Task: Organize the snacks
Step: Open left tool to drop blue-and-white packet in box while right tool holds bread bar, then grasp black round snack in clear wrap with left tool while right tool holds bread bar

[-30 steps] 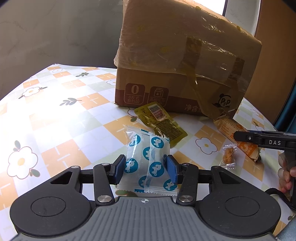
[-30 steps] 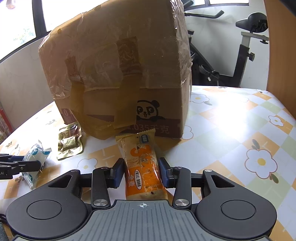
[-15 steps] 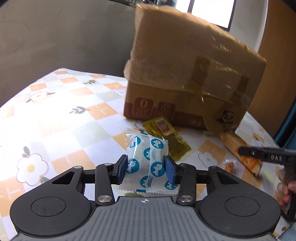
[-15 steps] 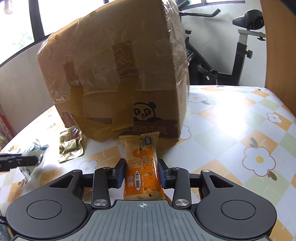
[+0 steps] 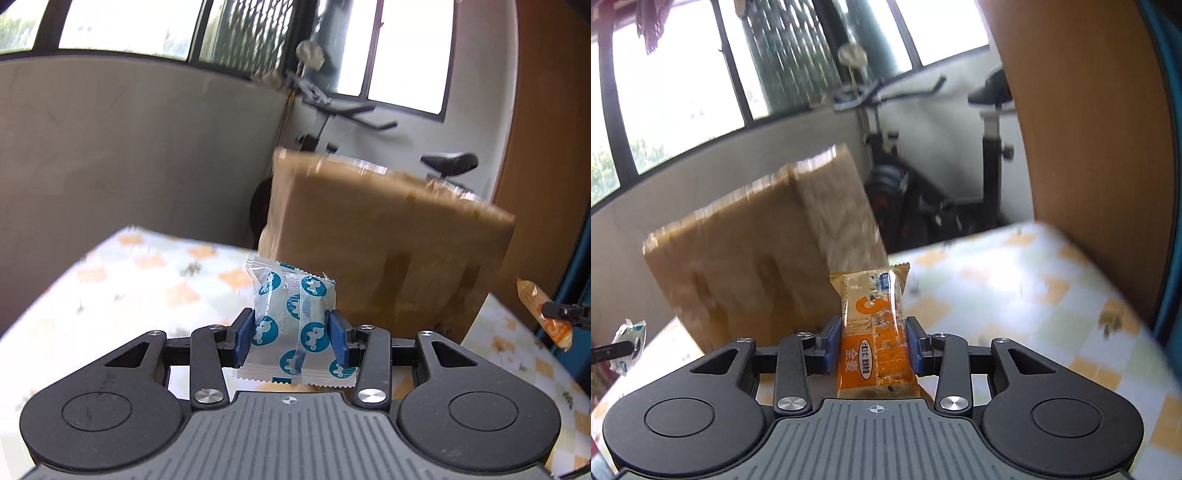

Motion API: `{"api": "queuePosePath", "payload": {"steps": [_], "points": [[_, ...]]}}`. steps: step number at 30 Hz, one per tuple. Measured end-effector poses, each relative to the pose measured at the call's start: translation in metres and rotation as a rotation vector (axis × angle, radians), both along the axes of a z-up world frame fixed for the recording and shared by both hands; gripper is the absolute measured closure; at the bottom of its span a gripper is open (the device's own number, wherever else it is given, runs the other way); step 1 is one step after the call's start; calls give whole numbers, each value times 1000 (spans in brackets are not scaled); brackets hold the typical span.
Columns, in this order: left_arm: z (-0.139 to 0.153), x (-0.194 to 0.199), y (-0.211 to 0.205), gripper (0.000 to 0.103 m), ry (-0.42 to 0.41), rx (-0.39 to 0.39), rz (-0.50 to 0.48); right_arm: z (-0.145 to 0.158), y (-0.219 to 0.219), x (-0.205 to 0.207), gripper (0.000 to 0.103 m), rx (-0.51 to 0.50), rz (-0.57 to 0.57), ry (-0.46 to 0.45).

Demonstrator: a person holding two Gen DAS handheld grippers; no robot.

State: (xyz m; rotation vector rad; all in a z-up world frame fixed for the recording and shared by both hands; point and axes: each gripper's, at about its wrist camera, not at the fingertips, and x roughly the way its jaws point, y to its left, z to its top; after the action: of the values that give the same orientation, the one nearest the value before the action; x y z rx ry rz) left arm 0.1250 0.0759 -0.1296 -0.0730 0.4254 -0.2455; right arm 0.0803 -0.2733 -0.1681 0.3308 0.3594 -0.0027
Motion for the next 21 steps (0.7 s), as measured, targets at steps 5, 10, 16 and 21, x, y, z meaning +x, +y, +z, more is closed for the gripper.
{"api": "queuePosePath", "payload": {"steps": [5,10,16,21], "points": [[53,13,-14,62,-126,6,-44,63,8,23,70,-78,60,-118],[95,50,-41,65,-168,-6,-101,104,25,73,70,-100,140,-132],[96,82,-52,75,-116,16,-100,107,58,125,70,-117,186,-68],[56,65,-31,39,-31,2,-108,95,76,133,70,-157,235,-52]]}}
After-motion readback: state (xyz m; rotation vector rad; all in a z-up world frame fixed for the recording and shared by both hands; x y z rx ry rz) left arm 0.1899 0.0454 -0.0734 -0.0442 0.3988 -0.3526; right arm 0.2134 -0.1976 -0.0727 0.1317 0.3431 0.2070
